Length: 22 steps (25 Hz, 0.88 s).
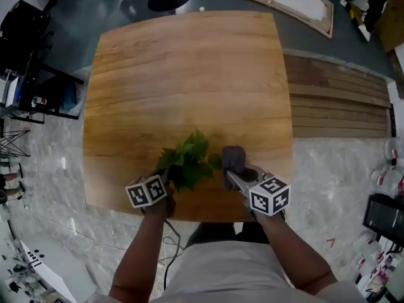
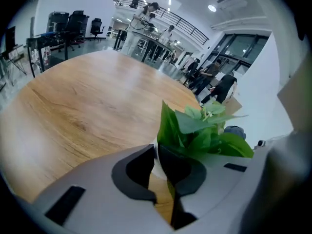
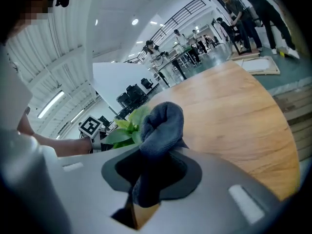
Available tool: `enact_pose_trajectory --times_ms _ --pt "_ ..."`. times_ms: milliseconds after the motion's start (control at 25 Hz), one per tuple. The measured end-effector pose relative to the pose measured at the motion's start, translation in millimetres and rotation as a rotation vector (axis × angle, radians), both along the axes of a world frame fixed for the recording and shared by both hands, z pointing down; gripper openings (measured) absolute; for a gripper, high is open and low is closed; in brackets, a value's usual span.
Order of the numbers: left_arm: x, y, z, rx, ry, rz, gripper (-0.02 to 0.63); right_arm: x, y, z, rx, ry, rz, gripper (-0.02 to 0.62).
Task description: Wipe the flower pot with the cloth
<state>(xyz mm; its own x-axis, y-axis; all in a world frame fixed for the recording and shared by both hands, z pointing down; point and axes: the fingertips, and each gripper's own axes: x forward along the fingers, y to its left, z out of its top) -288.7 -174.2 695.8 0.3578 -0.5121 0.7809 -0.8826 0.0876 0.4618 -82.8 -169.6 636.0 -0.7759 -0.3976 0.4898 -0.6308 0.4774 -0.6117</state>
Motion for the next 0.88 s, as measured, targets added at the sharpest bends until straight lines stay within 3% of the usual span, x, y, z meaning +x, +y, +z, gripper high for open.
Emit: enact_pose_trajectory --times_ms 440,640,760,880 --pt "-25.0 3.0 25.2 -0.043 0.069 -0.091 0.017 -64.5 -6.5 72.1 -0.162 -0.132 -0.003 0.075" --pt "-26.7 5.2 27.7 -0.035 0.056 -0.075 0.017 -119.8 3.9 47.9 -0.155 -0.210 -0.108 0.074" --pt "-29.8 8.5 30.6 -0.039 0.063 -0.061 0.017 -130.7 9.7 21.1 -0.154 -0.281 -0.141 0.072" --pt "-35.8 5.1 27.0 -0.018 0.020 -0.021 0.017 -128.7 8.5 32.9 -0.163 -0.266 -0.137 0.072"
